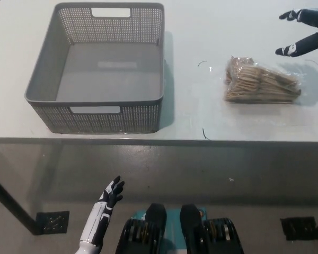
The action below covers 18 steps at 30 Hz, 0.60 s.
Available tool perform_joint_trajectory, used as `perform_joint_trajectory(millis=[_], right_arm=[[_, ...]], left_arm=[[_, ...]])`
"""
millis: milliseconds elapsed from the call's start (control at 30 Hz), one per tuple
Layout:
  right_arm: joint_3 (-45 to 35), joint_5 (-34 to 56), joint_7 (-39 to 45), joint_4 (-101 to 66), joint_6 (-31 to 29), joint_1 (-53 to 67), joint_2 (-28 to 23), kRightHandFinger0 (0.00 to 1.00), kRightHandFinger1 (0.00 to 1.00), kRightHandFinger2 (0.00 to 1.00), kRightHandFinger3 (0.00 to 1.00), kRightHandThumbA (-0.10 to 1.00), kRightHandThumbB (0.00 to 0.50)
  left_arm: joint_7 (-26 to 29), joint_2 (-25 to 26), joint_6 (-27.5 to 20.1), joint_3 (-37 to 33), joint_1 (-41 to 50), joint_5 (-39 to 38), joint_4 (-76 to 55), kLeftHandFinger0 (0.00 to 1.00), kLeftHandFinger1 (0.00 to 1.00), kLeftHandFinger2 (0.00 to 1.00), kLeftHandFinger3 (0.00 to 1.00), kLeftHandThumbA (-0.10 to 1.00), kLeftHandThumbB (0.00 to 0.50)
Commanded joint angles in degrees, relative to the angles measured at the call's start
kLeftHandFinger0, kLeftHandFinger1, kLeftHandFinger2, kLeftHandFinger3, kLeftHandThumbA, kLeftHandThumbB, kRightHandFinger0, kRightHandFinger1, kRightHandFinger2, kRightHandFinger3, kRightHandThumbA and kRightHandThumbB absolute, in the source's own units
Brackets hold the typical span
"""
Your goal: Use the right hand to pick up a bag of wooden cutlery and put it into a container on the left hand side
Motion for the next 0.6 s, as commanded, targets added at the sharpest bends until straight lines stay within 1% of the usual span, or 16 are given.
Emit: perform_joint_trajectory(millis=[0,233,333,433,533,567], right_arm=[[0.4,-1.2,2.3,1.4,-2.8,-4.5,-0.9,1.00,1.00,1.00,1.00,0.71,0.500],[0.5,-0.7,2.7,3.6,-4.2,-4.0,-0.3,1.00,1.00,1.00,1.00,0.70,0.500],[0.6,-0.9,2.4,4.9,-4.8,-4.4,0.0,1.00,1.00,1.00,1.00,0.68,0.500],[1.5,-2.0,1.9,6.6,-5.3,-5.0,0.6,1.00,1.00,1.00,1.00,0.68,0.500],[2.4,-3.0,1.8,7.7,-5.3,-5.3,1.2,1.00,1.00,1.00,1.00,0.68,0.500],[2.5,-3.0,1.6,8.4,-5.4,-5.4,1.4,1.00,1.00,1.00,1.00,0.67,0.500]], left_arm=[[-0.5,0.3,-2.2,-0.2,-0.4,0.0,-1.0,1.00,1.00,1.00,1.00,1.00,0.377],[-0.5,0.7,-2.2,-0.4,-0.6,1.0,-1.0,1.00,1.00,1.00,1.00,1.00,0.373],[-0.6,0.7,-2.2,-0.4,-0.8,0.7,-0.6,1.00,1.00,1.00,1.00,1.00,0.388],[-0.8,0.7,-2.2,-0.4,-0.8,0.4,-0.5,1.00,1.00,1.00,1.00,1.00,0.390],[-0.7,0.6,-2.2,-0.5,-0.6,0.6,-0.5,1.00,1.00,1.00,1.00,1.00,0.381],[-0.8,0.6,-2.2,-0.5,-0.6,0.4,-0.6,1.00,1.00,1.00,1.00,1.00,0.371]])
